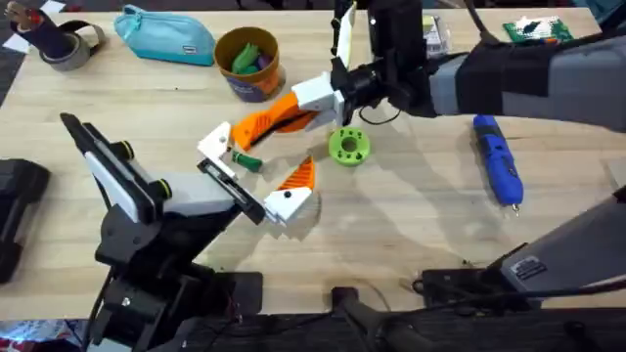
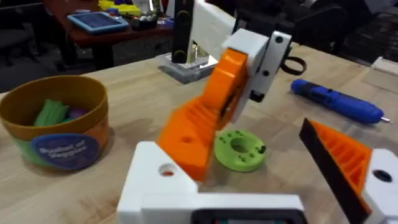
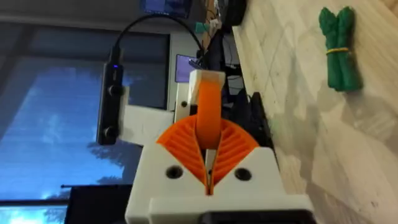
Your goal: Pick up the gripper from the table and insert it into the empty holder that is missing its gripper. Then pick up a screw, insert it into the mounting hole, and use the screwdriver to tighten it. Finally, clean up the table by picking up the vegetable and placing it into the bucket.
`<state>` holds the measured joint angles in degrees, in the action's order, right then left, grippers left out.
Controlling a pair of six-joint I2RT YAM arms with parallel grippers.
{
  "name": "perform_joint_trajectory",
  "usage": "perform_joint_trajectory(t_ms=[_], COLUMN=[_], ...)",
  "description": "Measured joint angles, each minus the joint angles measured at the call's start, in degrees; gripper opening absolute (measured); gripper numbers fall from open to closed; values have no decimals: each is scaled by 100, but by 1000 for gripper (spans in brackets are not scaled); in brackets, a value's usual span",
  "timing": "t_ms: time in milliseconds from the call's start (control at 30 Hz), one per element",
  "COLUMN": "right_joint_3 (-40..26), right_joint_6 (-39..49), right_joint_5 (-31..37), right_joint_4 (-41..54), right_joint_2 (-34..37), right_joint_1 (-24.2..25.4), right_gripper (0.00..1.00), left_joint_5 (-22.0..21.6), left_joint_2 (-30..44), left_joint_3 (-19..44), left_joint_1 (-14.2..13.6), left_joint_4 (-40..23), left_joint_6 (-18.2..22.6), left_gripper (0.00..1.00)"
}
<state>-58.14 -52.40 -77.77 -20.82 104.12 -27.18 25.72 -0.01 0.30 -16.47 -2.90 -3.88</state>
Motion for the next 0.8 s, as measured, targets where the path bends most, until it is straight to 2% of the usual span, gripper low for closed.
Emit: perform_joint_trajectory(t_ms=[67, 300, 600, 800], right_joint_3=[-31, -55, -97, -97], right_joint_6=[-16, -28, -82, -121], right_joint_5=[35, 39, -9, -61], right_joint_4=[-1, -2, 8, 12], right_joint_2=[0, 0, 166, 207], right_joint_1=[70, 256, 183, 644], right_gripper=[9, 9, 9, 9], left_joint_5=[140, 212, 230, 471], left_joint_2=[0, 0, 0, 0], left_joint_3=[0, 0, 0, 0], left_joint_1=[-16, -16, -16, -16], left_joint_4=[5, 4, 4, 4], left_joint_6=[2, -2, -1, -1], left_gripper=[995, 995, 995, 995])
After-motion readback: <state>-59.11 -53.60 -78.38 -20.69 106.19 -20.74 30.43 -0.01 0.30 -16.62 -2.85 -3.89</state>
